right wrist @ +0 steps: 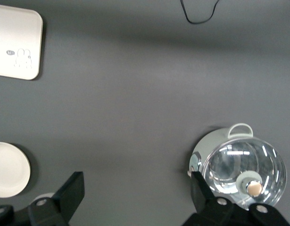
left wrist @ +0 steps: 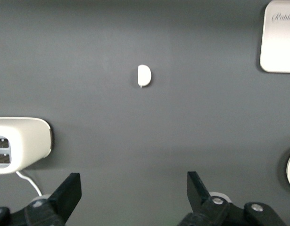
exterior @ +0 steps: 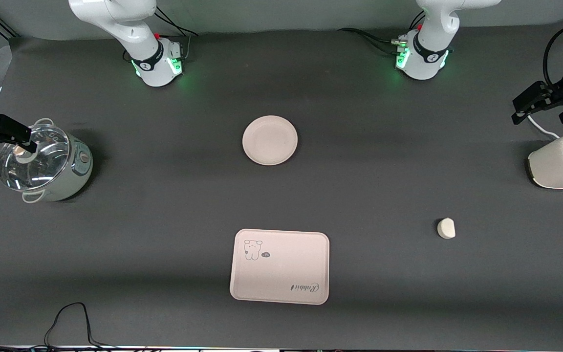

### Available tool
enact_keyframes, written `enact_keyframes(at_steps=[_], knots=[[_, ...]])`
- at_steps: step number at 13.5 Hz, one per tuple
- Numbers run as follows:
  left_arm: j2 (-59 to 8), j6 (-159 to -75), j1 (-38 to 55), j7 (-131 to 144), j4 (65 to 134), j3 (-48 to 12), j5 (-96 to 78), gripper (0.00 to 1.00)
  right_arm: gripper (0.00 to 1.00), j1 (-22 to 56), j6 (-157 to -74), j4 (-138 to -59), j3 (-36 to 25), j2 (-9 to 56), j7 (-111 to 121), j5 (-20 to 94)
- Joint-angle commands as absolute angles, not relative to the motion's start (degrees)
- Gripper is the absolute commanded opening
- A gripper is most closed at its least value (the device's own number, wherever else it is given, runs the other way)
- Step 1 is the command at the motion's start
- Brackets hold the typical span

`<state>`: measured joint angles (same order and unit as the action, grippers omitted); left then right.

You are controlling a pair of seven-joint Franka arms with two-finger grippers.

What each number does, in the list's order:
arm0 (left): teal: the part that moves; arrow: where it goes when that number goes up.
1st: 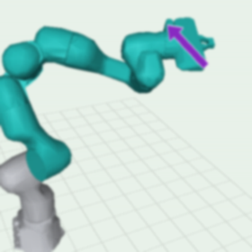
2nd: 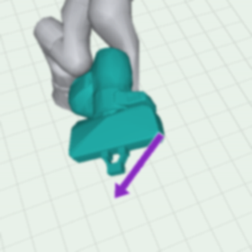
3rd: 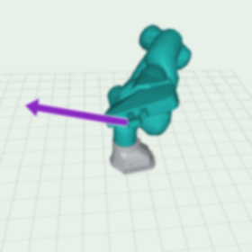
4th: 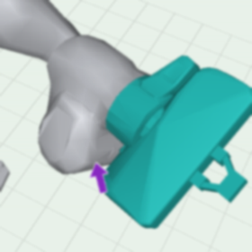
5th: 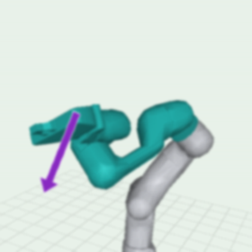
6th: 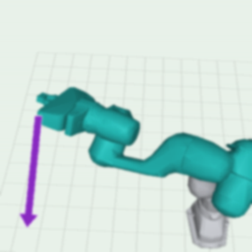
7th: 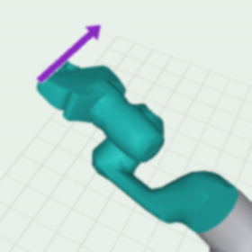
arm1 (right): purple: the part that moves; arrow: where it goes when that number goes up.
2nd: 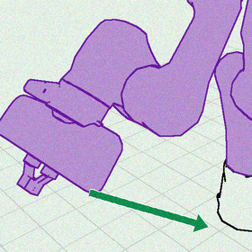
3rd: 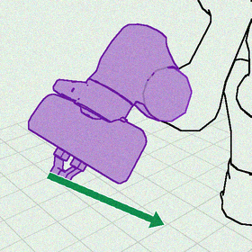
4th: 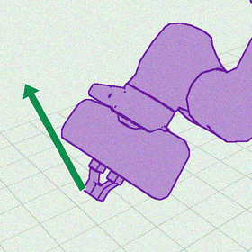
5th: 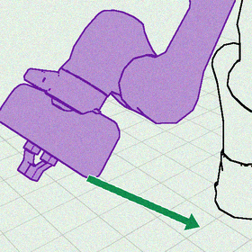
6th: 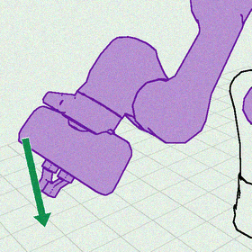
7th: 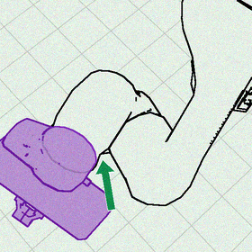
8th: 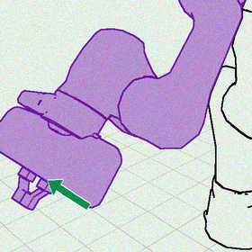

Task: Place bun in plate and plate on tray
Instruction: 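Reach the left gripper down toward the small white bun, then close the left gripper on the white bun and lift it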

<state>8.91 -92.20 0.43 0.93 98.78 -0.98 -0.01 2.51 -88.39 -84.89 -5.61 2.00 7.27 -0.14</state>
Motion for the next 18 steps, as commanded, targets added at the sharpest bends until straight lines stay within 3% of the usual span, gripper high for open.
enact_keyframes(at_steps=[1, 3, 10, 18], knots=[[6.43, -89.48, 0.79, 0.09, 96.33, -0.97, 1.05, 1.0, 1.0, 2.29, -85.01, -83.67, -6.15, 2.02, 8.88, 0.7], [3.27, -92.53, 0.88, 0.09, 96.33, -0.97, 1.14, 1.0, 1.0, 2.37, -84.55, -83.67, -6.15, 1.93, 8.62, 0.62], [-19.31, -118.8, 0.26, 0.09, 96.33, -0.79, 1.23, 1.0, 1.0, 2.64, -85.17, -83.5, -5.71, 2.55, 8.44, 0.26], [-34.0, -130.77, 0.97, 0.09, 96.86, -0.7, 5.53, 1.0, 1.0, 2.9, -85.17, -83.41, -5.45, 2.64, 8.35, 0.7]])
